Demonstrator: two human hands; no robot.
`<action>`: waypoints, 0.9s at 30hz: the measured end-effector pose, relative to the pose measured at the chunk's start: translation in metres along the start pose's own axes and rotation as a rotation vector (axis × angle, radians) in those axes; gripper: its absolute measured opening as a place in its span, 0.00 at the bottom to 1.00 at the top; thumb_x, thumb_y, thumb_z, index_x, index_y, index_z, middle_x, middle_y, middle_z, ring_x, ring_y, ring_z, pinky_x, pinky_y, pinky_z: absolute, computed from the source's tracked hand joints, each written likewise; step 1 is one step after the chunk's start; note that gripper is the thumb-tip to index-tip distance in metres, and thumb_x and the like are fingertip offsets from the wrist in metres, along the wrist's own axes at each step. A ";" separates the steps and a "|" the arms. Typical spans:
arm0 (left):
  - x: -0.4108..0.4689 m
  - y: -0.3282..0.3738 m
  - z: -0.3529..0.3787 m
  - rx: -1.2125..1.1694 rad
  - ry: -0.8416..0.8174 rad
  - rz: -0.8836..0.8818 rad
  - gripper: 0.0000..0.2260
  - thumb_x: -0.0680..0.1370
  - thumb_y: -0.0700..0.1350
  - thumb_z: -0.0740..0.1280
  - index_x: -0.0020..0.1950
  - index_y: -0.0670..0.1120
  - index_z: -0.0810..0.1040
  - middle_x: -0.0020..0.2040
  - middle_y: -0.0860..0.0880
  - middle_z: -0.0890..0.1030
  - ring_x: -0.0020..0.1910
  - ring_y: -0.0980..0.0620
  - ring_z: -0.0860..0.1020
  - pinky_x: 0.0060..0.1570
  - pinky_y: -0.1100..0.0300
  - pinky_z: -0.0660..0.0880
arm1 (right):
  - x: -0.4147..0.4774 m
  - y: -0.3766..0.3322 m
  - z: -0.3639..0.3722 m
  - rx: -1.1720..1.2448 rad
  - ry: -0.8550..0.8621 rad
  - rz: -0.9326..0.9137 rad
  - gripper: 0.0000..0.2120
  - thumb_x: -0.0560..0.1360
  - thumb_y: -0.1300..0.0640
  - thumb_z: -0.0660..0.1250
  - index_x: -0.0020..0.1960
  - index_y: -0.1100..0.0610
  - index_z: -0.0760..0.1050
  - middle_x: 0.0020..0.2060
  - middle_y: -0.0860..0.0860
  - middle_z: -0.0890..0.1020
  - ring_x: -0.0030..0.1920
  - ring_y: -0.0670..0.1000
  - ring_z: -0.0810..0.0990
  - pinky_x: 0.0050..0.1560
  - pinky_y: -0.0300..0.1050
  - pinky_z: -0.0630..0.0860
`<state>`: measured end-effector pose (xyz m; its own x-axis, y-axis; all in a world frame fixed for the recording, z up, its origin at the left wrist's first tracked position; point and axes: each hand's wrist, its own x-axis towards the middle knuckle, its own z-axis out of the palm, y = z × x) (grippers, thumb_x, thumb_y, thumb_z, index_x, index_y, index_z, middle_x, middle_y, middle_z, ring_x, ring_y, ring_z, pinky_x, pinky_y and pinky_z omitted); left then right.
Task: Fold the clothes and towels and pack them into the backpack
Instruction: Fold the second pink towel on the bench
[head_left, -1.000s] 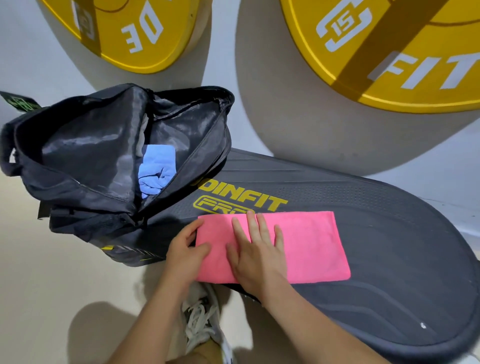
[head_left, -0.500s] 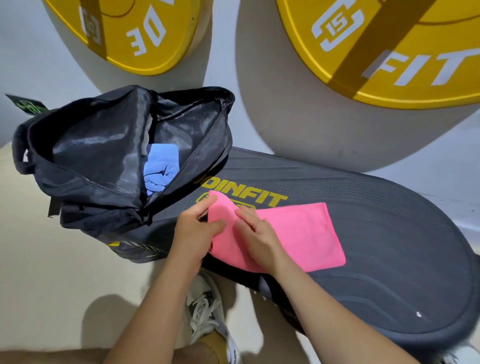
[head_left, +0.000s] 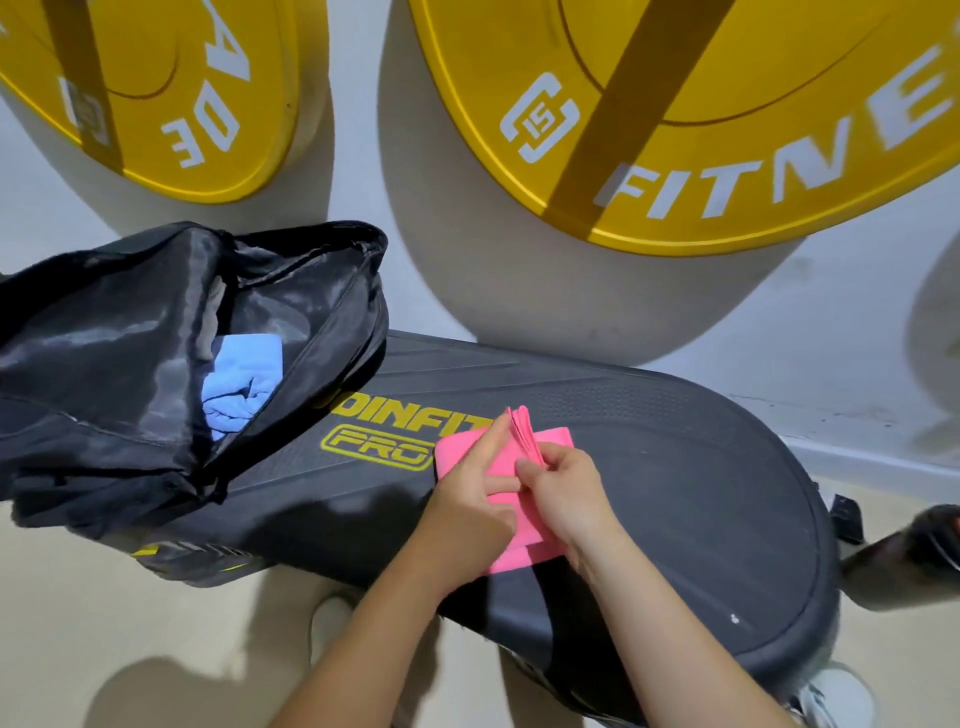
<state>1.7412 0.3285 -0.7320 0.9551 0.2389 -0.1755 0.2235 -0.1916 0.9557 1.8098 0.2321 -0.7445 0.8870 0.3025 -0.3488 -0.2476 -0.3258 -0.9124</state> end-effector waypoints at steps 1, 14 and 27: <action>-0.006 -0.005 -0.001 0.137 0.081 0.060 0.36 0.65 0.32 0.59 0.69 0.60 0.65 0.60 0.63 0.75 0.57 0.62 0.76 0.50 0.66 0.74 | 0.002 0.002 0.000 -0.113 0.045 -0.050 0.08 0.76 0.64 0.62 0.45 0.59 0.80 0.36 0.54 0.80 0.37 0.54 0.75 0.39 0.45 0.70; -0.012 -0.069 0.010 1.249 0.163 0.392 0.21 0.68 0.44 0.56 0.59 0.47 0.76 0.52 0.46 0.80 0.46 0.46 0.71 0.27 0.60 0.75 | 0.010 0.036 -0.006 -0.820 0.226 -0.145 0.19 0.75 0.63 0.57 0.66 0.57 0.64 0.53 0.56 0.71 0.52 0.60 0.78 0.42 0.50 0.71; -0.044 -0.012 0.057 0.973 0.076 0.064 0.14 0.72 0.52 0.59 0.54 0.51 0.75 0.50 0.49 0.73 0.45 0.45 0.78 0.39 0.56 0.72 | 0.017 0.034 -0.034 -1.121 -0.012 -0.514 0.11 0.79 0.52 0.55 0.54 0.52 0.75 0.50 0.50 0.80 0.54 0.55 0.78 0.48 0.49 0.69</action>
<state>1.7079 0.2665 -0.7497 0.9636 0.2544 -0.0819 0.2669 -0.9000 0.3447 1.8300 0.1961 -0.7740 0.7775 0.6288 -0.0116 0.6052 -0.7531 -0.2580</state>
